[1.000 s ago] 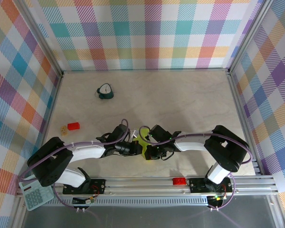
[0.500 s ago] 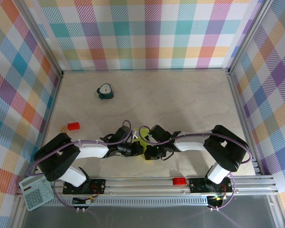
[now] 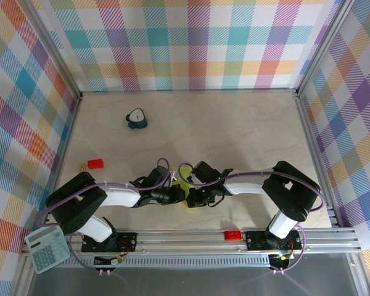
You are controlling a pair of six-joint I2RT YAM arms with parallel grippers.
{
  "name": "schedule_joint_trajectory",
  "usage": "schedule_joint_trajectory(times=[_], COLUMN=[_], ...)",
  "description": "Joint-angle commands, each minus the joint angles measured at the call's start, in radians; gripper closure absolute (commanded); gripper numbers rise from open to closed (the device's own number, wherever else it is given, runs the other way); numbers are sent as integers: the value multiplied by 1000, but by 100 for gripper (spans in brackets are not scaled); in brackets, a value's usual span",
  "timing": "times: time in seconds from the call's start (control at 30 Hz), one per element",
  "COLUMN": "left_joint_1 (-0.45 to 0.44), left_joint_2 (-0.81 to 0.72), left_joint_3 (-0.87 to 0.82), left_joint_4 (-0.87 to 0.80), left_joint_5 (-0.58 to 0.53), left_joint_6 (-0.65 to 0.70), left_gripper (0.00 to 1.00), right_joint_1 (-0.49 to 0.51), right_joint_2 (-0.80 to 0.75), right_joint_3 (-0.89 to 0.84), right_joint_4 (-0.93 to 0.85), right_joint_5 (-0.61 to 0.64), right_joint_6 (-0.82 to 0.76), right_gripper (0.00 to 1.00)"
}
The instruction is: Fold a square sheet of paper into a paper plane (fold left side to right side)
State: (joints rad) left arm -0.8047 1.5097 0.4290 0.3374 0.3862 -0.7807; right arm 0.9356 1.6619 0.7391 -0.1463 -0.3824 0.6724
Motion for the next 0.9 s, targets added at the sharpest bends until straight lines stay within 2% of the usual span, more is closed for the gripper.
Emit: schedule_joint_trajectory(times=[0.0,0.2,0.53,0.73,0.87], left_joint_1=[0,60,227,334,367], left_joint_2=[15,9,-11,21,-5], left_joint_3=[-39,-38,-39,-22,7], left_joint_4=[-44,-59,-87,-73,-100], left_joint_5=[-87,-84,-80,-21,26], left_joint_6=[-4,30,148,199,225], left_gripper=[97,96,94,94,95], right_joint_1=[5,5,5,5,3], right_joint_2=[86,86,87,83,73], right_joint_3=[-54,-52,-50,-51,-46], right_joint_4=[-175,-182,-184,-184,-179], right_joint_5=[112,109,106,106,104], right_joint_6=[-17,-19,-24,-22,-20], right_gripper=[100,100,100,100,100])
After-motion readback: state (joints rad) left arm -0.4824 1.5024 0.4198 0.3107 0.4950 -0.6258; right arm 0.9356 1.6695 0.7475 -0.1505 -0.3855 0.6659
